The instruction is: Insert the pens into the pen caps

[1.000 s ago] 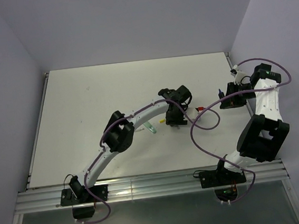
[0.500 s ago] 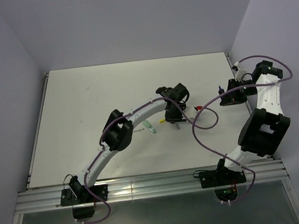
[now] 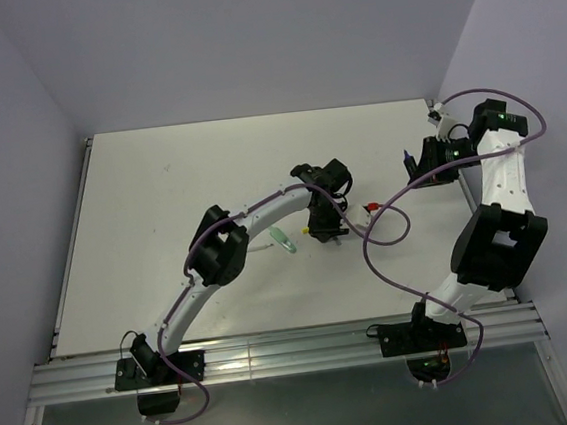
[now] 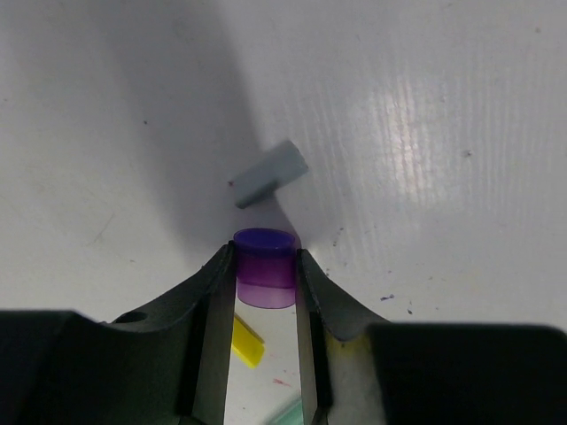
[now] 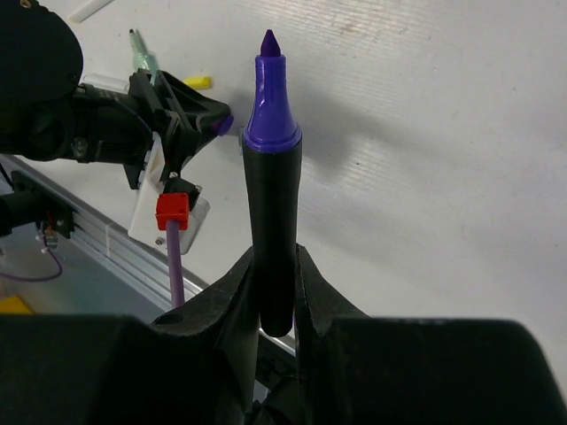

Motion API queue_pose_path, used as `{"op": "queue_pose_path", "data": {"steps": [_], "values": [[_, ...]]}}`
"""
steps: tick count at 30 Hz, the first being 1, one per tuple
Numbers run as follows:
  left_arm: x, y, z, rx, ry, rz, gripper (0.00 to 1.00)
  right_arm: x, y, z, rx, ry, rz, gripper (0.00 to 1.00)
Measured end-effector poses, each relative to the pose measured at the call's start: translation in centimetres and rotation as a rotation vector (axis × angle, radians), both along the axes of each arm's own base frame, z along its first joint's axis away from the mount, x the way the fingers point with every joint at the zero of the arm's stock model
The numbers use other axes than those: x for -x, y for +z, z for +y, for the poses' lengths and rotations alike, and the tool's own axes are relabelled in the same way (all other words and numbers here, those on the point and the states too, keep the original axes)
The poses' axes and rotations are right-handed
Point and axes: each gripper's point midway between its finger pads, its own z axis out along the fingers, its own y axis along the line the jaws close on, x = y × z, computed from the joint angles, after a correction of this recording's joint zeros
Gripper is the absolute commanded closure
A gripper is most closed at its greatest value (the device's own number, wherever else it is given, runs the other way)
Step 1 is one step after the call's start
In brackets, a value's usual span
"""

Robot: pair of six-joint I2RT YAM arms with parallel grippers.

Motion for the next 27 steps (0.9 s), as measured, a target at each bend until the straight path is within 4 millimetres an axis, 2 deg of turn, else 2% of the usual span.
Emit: {"op": "queue_pose_path", "data": {"steps": [4, 9, 27], "values": [[0.53, -0.09, 0.61, -0.018, 0.009, 0.02, 0.73, -0.24, -0.11, 0.78, -0.01, 0.018, 0.011, 1.0], [0.7, -0.21, 0.71, -0.037, 0.04, 0.013, 0.66, -0.38, -0.19, 0.85, -0.014, 0.014, 0.02, 1.0], [1.22, -0.63, 0.47, -0.085, 0.107, -0.058, 0.57, -0.83, 0.43, 0.98, -0.006, 0.015, 0.005, 1.0]]}}
